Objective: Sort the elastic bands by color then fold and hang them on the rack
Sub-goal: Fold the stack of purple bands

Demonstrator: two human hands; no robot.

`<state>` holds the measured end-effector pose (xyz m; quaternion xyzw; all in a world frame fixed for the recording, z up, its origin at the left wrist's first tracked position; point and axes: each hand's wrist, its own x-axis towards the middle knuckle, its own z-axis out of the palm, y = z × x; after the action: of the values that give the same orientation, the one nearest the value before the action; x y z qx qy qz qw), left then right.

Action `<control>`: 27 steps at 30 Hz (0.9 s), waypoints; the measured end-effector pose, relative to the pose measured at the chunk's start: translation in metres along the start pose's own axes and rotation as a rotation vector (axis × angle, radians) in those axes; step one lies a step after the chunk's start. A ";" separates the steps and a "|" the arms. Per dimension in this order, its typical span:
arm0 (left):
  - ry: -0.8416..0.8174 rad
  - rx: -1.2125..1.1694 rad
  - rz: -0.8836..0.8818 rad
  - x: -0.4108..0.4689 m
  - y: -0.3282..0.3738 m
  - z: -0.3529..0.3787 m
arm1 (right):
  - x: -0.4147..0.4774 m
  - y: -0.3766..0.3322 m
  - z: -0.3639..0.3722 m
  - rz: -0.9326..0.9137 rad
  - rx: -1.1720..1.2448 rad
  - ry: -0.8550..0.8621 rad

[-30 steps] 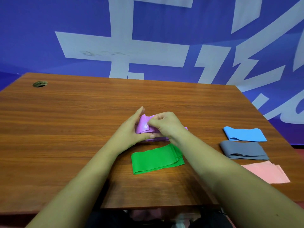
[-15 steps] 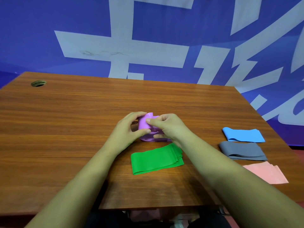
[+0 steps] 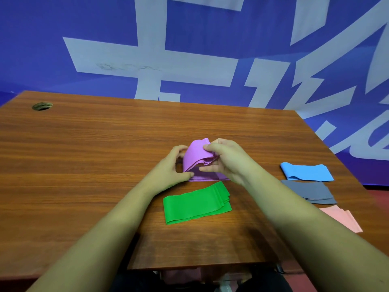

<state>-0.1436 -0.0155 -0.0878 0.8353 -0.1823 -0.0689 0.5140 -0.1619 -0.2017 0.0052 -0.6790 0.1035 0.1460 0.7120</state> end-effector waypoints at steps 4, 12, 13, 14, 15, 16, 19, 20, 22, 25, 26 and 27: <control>-0.003 0.042 0.042 0.006 -0.001 0.001 | 0.006 0.001 -0.017 -0.040 -0.042 0.083; -0.034 0.143 0.102 0.009 0.000 -0.004 | 0.018 0.021 -0.043 0.004 -0.207 0.224; -0.048 0.165 0.097 0.009 -0.001 -0.004 | 0.019 0.024 -0.043 0.013 -0.228 0.243; -0.052 0.188 0.092 0.009 -0.002 -0.003 | 0.020 0.027 -0.043 0.019 -0.248 0.265; -0.051 0.208 0.084 0.008 -0.003 -0.003 | 0.021 0.029 -0.043 0.025 -0.266 0.284; -0.047 0.218 0.081 0.008 -0.003 -0.003 | 0.022 0.030 -0.044 0.033 -0.278 0.296; -0.014 0.200 0.104 0.007 -0.002 -0.002 | 0.021 0.028 -0.044 0.041 -0.317 0.291; 0.001 0.198 0.129 0.007 -0.002 -0.002 | 0.021 0.026 -0.045 0.023 -0.335 0.303; 0.008 0.191 0.166 0.009 0.001 -0.004 | 0.020 0.026 -0.048 -0.013 -0.363 0.349; -0.050 0.186 0.170 0.011 0.000 -0.009 | 0.019 0.034 -0.049 0.001 -0.374 0.361; -0.071 0.211 0.171 0.010 -0.002 -0.010 | 0.021 0.039 -0.049 0.015 -0.396 0.365; -0.088 0.245 0.170 0.010 -0.005 -0.011 | 0.022 0.043 -0.048 0.026 -0.435 0.370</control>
<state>-0.1302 -0.0082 -0.0864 0.8695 -0.2818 -0.0387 0.4039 -0.1537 -0.2468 -0.0450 -0.8295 0.2069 0.0476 0.5166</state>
